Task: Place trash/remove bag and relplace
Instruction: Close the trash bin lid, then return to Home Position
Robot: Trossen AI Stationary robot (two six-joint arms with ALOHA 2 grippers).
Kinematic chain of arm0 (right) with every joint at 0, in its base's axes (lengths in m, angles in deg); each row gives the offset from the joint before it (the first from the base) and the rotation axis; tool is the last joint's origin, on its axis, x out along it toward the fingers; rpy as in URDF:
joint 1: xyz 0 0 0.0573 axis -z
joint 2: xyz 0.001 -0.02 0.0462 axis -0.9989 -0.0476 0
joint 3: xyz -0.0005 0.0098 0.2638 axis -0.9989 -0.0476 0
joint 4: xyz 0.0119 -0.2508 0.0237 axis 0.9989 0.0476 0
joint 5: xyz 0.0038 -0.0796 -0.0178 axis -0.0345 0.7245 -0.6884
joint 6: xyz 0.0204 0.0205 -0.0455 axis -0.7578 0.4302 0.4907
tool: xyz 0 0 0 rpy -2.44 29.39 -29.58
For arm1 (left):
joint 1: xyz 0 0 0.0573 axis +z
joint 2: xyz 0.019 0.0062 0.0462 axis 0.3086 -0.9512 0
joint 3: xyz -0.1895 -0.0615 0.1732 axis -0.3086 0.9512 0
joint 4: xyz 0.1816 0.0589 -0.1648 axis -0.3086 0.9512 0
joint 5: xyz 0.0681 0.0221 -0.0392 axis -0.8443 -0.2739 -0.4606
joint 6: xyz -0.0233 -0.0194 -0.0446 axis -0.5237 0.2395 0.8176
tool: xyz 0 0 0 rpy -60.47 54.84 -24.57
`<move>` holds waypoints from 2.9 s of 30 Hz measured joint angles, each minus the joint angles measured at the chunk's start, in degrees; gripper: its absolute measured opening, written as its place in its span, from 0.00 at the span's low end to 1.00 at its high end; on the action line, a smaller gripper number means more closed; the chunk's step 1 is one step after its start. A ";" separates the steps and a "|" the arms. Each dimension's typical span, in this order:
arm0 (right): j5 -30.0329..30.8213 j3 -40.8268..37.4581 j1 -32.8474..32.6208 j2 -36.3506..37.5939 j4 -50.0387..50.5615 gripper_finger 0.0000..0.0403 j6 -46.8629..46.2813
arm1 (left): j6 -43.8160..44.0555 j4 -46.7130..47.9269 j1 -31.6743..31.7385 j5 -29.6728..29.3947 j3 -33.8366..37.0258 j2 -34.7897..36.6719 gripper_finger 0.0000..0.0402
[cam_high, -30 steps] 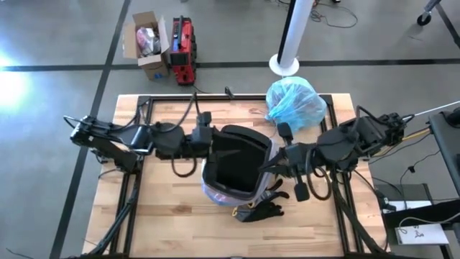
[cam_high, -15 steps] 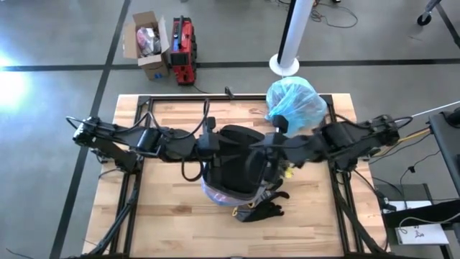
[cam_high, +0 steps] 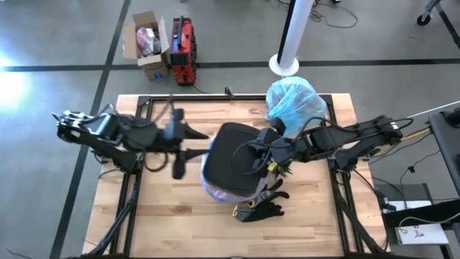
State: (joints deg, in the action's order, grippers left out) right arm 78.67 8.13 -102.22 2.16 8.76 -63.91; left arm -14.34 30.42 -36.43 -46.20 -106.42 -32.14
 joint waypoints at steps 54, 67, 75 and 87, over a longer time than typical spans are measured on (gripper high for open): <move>-16.03 -32.20 14.50 50.80 -28.32 0.00 7.04 | -4.86 -14.80 2.17 -13.14 36.72 34.47 0.13; -8.32 -39.69 14.48 65.91 -20.15 0.00 5.52 | 8.24 -17.32 2.27 -49.14 49.04 35.35 0.11; -19.69 -39.92 14.46 65.52 -26.06 0.00 19.19 | 5.18 -32.30 2.29 -21.27 56.04 34.83 0.11; -19.87 -39.92 14.46 68.21 -23.06 0.00 25.21 | -6.73 -63.93 2.35 -2.02 60.73 34.82 0.11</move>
State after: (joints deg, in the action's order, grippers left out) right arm 58.79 -31.79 -87.76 70.37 -14.30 -38.71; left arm -21.06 -33.52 -34.08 -48.22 -45.68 2.68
